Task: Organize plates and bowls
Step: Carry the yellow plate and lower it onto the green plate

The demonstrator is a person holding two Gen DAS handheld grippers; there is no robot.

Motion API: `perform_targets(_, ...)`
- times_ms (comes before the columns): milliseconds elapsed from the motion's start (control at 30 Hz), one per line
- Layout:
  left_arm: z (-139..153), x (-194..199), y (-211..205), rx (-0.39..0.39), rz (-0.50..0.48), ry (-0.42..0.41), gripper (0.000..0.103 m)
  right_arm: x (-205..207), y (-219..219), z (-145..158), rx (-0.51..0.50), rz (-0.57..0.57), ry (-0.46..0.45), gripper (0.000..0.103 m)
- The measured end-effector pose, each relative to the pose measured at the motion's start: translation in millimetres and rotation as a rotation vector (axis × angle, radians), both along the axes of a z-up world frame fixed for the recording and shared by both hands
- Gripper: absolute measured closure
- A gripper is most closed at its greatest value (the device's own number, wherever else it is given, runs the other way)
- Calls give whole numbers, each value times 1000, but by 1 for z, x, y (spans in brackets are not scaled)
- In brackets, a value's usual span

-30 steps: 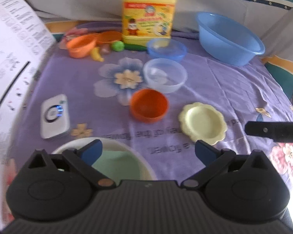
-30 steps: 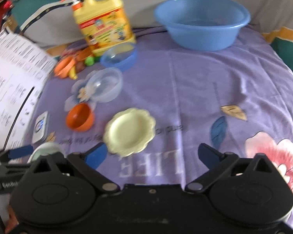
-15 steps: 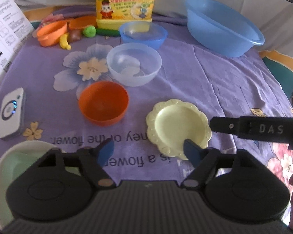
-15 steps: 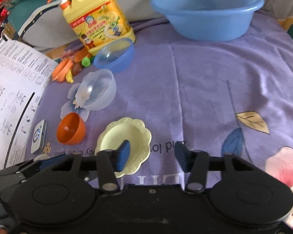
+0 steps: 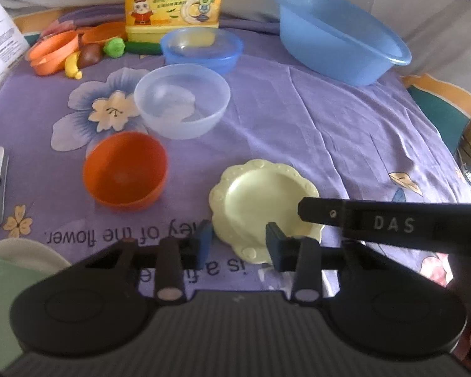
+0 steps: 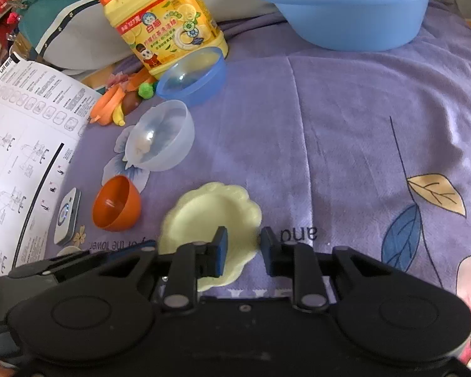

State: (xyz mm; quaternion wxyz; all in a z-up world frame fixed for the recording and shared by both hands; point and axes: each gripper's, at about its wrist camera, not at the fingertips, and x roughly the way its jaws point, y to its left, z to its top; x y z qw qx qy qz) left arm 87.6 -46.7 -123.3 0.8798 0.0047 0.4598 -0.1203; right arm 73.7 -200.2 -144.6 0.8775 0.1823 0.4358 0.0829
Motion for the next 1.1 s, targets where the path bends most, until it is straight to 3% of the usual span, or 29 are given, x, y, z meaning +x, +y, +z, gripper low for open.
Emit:
perform_targets(433, -3, 4, 0, 14, -12, -11, 68, 7, 7, -4, -73, 20, -66, 82)
perform_targets(667, -2, 1, -3, 59, 2, -25, 79, 2, 11, 0, -84, -5, -42, 81)
perform_targets(1100, 17, -18, -4, 46, -28, -27, 80, -21, 6, 20, -82, -35, -30, 80)
